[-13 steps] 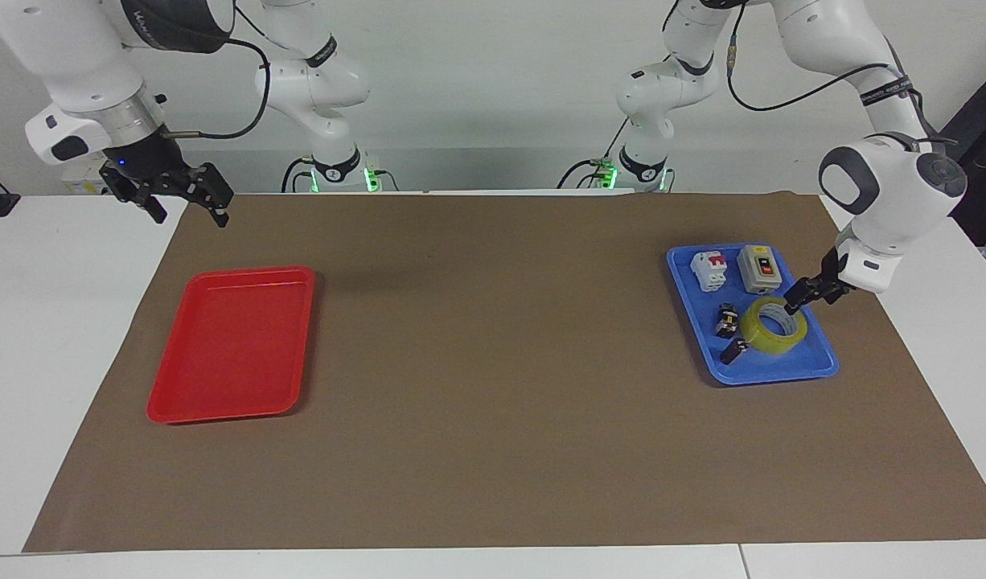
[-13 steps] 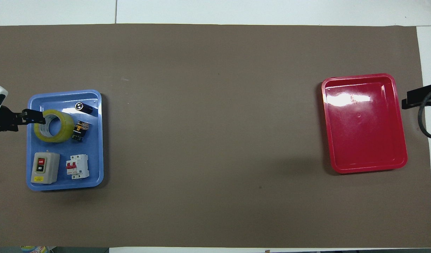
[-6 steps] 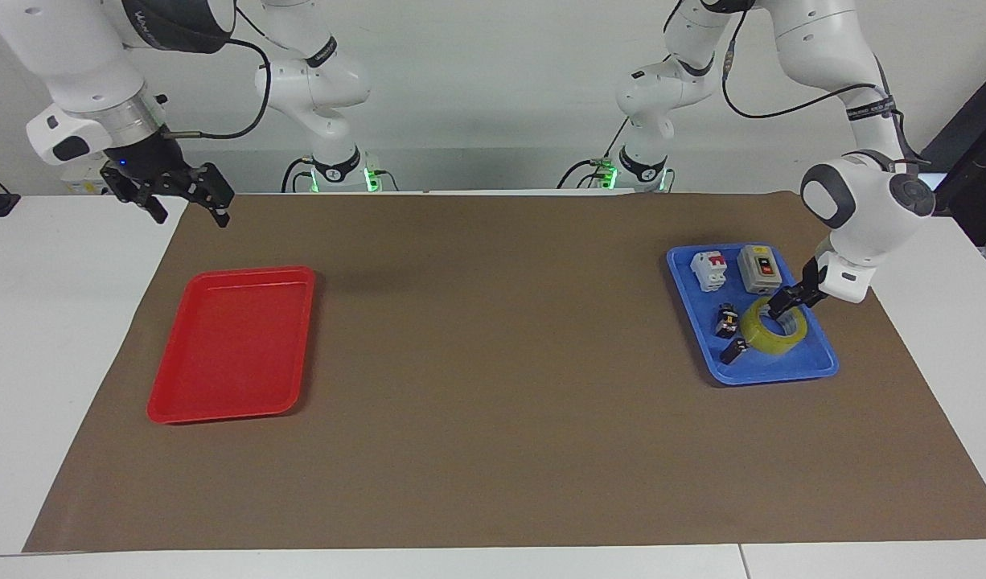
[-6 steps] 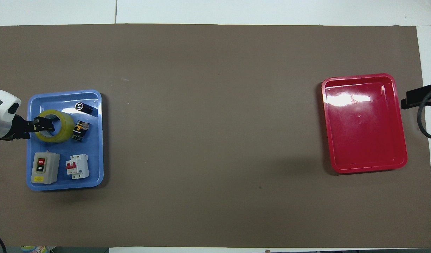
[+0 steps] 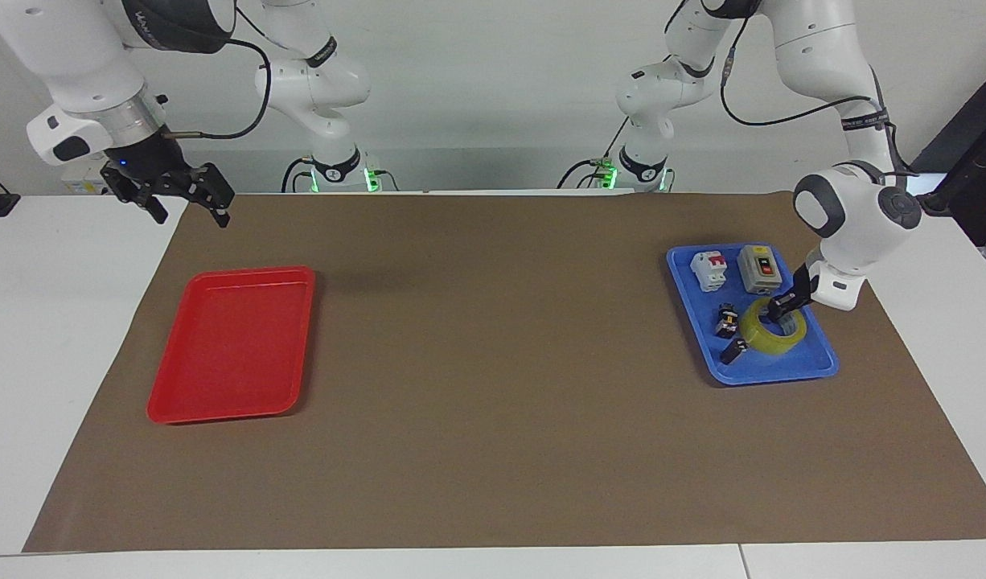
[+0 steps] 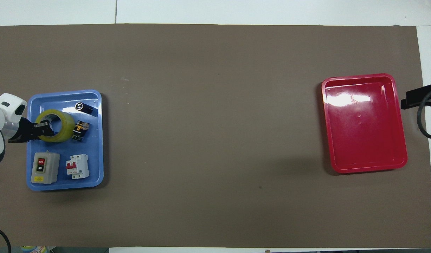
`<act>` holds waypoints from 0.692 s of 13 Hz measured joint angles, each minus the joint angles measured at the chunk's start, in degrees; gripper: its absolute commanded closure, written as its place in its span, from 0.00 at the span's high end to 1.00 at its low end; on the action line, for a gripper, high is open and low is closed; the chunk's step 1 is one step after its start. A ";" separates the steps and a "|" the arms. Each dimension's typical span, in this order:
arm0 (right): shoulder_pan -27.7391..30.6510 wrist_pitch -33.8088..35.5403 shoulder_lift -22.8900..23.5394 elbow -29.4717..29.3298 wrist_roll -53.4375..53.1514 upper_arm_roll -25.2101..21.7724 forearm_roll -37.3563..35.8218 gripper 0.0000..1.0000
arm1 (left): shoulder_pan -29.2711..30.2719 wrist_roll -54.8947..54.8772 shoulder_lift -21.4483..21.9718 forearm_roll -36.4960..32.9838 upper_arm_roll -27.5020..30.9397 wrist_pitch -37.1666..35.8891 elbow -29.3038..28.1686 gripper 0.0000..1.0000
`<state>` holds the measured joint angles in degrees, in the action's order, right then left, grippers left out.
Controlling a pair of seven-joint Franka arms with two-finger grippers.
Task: Place and move tape with both arms
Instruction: 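Reach the left gripper down onto the yellow tape roll, then grasp the yellow tape roll with the left gripper and lift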
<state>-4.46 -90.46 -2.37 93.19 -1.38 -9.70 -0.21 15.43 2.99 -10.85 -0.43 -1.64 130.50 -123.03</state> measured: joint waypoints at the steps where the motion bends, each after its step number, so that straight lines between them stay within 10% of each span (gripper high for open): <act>1: 0.00 0.00 0.00 0.00 0.00 0.00 0.00 1.00 | 0.14 -0.14 0.05 0.00 0.01 -0.68 0.16 0.00; 9: 0.00 0.04 0.00 0.00 0.00 0.00 0.00 1.00 | -1.00 -0.72 10.59 0.00 -0.74 -16.62 7.56 0.00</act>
<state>-4.46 -90.42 -2.37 93.20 -1.38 -9.70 -0.21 14.43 2.27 -0.27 -0.43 -2.38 113.87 -115.47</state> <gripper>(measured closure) 0.000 0.780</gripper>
